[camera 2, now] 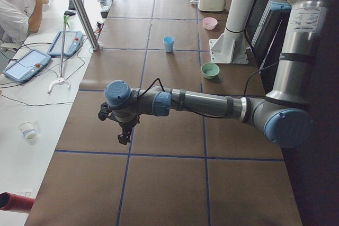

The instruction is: Stack blue cups with both arms

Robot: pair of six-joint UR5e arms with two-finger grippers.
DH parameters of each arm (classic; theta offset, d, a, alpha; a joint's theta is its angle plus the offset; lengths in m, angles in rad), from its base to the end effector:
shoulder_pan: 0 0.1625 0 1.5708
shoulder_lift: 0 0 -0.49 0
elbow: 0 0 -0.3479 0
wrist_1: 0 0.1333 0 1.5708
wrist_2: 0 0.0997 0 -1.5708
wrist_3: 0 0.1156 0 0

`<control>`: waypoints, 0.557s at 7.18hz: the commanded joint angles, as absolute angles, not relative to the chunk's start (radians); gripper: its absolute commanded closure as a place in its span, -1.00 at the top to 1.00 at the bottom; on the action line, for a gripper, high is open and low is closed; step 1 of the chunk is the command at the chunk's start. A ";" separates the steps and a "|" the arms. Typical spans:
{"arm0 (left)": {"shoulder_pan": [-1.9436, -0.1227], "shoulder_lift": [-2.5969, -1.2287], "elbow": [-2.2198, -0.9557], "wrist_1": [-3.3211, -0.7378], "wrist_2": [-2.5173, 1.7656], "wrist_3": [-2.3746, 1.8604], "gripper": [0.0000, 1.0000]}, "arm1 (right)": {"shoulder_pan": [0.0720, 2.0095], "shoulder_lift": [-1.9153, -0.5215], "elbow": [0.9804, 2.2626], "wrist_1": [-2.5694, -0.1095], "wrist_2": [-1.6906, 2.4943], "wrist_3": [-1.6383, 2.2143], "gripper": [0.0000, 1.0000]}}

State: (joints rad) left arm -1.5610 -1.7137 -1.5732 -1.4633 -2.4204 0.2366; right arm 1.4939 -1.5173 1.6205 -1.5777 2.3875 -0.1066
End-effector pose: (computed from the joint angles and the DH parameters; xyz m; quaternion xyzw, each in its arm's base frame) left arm -0.0414 -0.5170 0.6696 0.0637 0.4075 0.1197 0.9031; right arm 0.0121 -0.4814 0.6851 0.0501 -0.3959 -0.1030 0.9111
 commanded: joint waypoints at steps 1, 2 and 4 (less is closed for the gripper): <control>-1.568 -1.729 -1.595 -1.365 -2.415 0.217 1.00 | 1.502 -1.510 1.580 -1.580 2.381 -0.104 1.00; -1.568 -1.718 -1.603 -1.374 -2.414 0.143 1.00 | 1.502 -1.508 1.583 -1.582 2.379 -0.103 1.00; -1.568 -1.689 -1.608 -1.381 -2.421 0.146 1.00 | 1.505 -1.496 1.591 -1.630 2.381 -0.104 1.00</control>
State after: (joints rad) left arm -1.5670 -1.7057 -1.6021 -1.3781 -2.4167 0.1545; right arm 1.5050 -1.5070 1.5872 -1.5969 2.3813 -0.1044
